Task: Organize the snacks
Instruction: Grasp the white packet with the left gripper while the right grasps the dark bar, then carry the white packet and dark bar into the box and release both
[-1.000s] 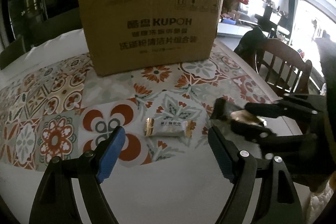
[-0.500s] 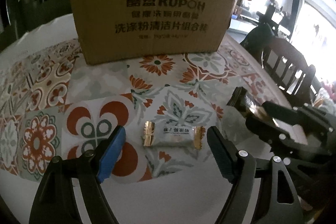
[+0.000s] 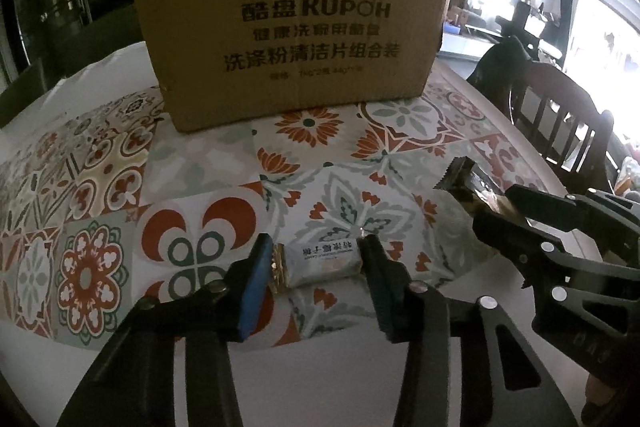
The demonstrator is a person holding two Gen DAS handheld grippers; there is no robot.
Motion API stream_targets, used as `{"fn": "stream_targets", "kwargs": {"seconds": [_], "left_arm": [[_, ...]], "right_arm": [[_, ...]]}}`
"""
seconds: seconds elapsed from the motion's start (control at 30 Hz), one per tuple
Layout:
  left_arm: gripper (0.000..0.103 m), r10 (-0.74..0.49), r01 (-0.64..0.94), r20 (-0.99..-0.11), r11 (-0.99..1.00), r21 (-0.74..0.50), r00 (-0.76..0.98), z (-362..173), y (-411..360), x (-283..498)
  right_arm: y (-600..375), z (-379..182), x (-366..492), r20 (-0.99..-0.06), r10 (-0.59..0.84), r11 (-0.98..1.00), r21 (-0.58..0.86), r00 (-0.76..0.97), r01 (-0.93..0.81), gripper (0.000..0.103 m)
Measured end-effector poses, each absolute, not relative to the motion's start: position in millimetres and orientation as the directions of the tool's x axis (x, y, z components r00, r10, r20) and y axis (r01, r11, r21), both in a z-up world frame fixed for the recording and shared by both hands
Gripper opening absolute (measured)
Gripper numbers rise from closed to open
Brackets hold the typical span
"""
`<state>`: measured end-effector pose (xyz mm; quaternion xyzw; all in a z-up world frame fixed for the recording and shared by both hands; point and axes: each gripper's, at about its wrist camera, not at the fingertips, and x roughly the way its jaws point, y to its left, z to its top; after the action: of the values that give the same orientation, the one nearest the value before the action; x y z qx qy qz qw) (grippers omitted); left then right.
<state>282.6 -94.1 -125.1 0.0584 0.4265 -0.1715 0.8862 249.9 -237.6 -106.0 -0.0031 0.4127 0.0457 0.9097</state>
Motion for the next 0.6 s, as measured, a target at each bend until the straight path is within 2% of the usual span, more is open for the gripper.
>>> {"fn": "stream_targets", "kwargs": {"seconds": [0.27, 0.6], "left_arm": [[0.035, -0.279, 0.363, -0.763, 0.930, -0.063, 0.583, -116.6, -90.2, 273.4], [0.035, -0.293, 0.351, -0.695, 0.934, -0.062, 0.657, -72.4, -76.7, 254.7]], "right_arm": [[-235.3, -98.5, 244.3, -0.742, 0.074, 0.996, 0.027, 0.667, -0.080, 0.036], [-232.9, -69.5, 236.0, -0.702, 0.083, 0.996, 0.039, 0.707, -0.078, 0.036]]}}
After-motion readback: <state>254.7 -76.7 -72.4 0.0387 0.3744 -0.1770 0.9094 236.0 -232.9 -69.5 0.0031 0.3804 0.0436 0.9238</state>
